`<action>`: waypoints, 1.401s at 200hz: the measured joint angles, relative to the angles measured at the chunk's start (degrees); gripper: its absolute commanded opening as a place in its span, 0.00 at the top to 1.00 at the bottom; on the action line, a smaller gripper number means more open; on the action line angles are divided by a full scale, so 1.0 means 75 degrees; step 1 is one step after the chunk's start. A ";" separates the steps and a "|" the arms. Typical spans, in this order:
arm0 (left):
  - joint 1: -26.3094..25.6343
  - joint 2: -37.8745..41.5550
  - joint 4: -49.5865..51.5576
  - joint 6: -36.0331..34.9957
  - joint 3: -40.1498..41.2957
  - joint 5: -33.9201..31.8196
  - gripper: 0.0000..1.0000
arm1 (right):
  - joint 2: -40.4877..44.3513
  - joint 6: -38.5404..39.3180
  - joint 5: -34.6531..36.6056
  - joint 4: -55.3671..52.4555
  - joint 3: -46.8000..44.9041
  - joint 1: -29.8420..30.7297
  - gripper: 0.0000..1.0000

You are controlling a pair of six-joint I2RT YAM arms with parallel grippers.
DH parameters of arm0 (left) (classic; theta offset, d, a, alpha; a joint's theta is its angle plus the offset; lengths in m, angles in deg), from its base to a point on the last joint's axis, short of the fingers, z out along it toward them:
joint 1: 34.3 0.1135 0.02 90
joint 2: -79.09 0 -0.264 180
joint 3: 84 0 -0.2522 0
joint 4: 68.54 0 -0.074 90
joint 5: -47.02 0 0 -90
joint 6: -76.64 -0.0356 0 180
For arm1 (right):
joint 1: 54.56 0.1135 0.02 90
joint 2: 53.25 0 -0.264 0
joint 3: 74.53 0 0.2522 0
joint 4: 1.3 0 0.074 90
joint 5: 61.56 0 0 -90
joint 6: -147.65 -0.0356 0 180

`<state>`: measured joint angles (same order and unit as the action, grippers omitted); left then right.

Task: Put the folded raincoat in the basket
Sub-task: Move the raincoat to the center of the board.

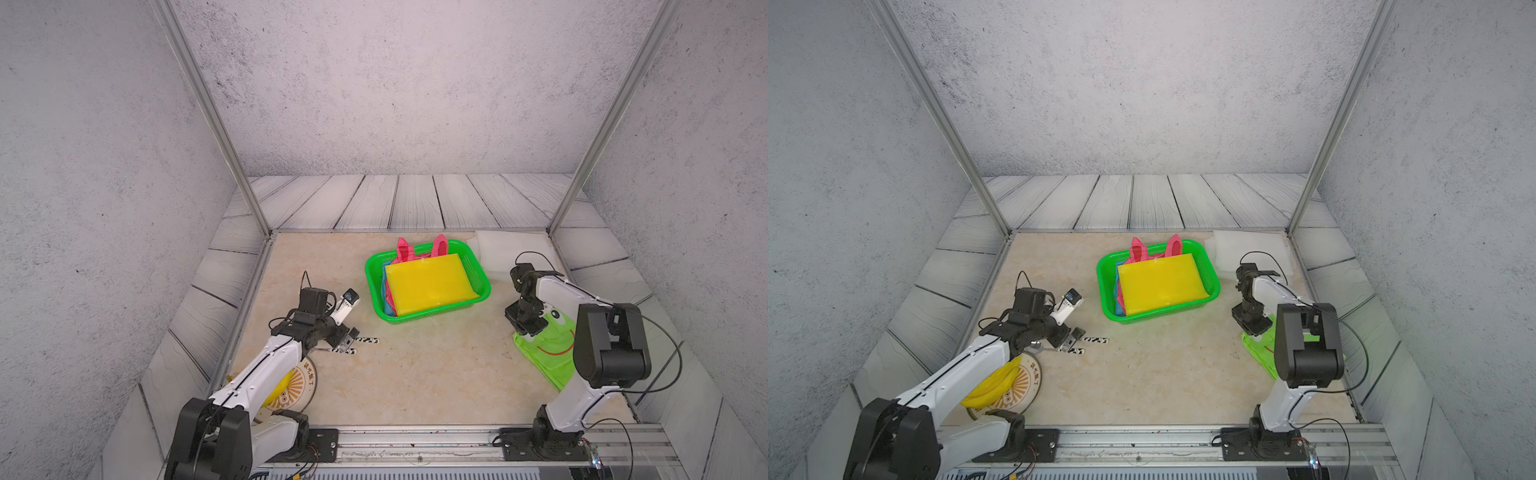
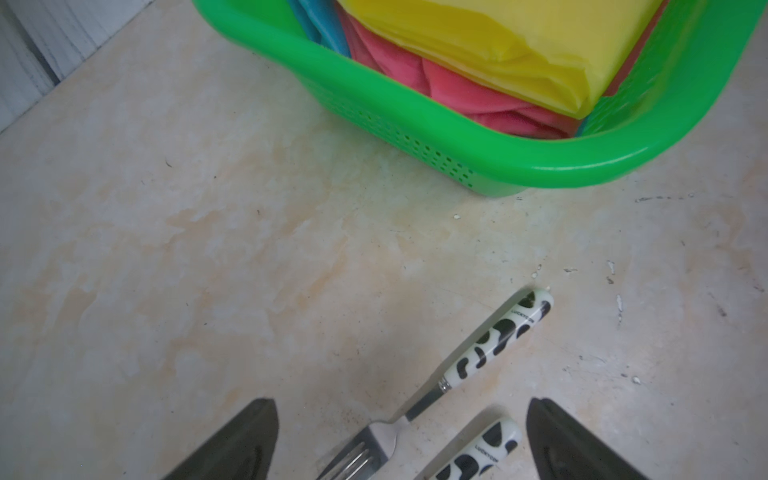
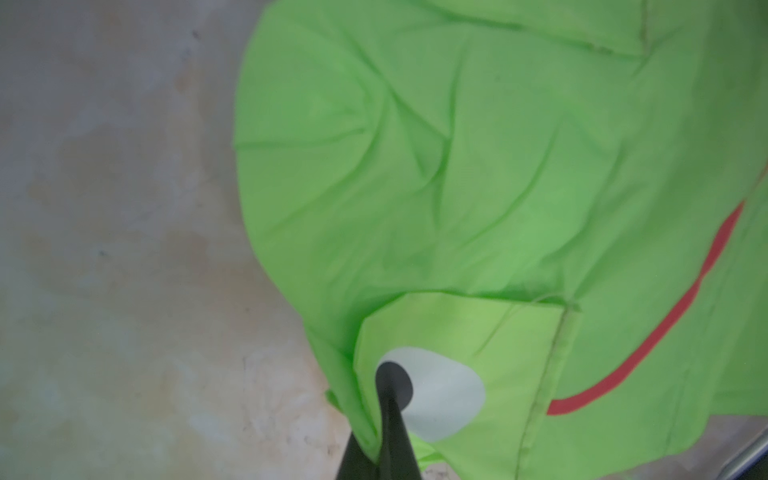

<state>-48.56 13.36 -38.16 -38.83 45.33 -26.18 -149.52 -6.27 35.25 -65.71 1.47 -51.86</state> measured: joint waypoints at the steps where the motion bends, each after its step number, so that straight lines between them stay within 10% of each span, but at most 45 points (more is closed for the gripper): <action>1: 0.0000 0.0003 0.0003 0.0000 -0.0003 0.0012 0.01 | 0.0044 -0.0003 -0.0038 0.0003 -0.0023 0.0000 0.99; 49: 0.0000 0.0017 0.0606 -0.0178 -0.0536 0.0799 0.01 | 0.1204 -0.0545 -0.0874 0.0143 -0.0796 0.0656 0.99; 136: 0.0000 0.0160 0.1128 -0.0169 -0.0536 0.1856 0.01 | 0.1250 -0.3311 -0.1145 0.1169 -0.0758 0.4549 0.99; 196: -0.0079 0.0166 0.1207 -0.0143 -0.0356 0.2474 0.00 | 0.0519 -0.3649 -0.0970 0.1376 0.0035 0.5359 0.40; 259: -0.2122 -0.0560 0.1513 -0.0204 -0.0836 0.2506 0.00 | 0.2500 -0.3130 0.0717 -0.0087 -0.0749 0.5324 0.37; 280: -0.2804 -0.1145 0.1521 -0.0166 -0.1116 0.2349 0.01 | 0.3273 -0.2876 0.1244 -0.0603 -0.1390 0.5155 0.19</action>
<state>-69.59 4.77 -26.75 -40.08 36.96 -8.56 -124.98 -27.85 44.58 -70.24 -8.95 -13.19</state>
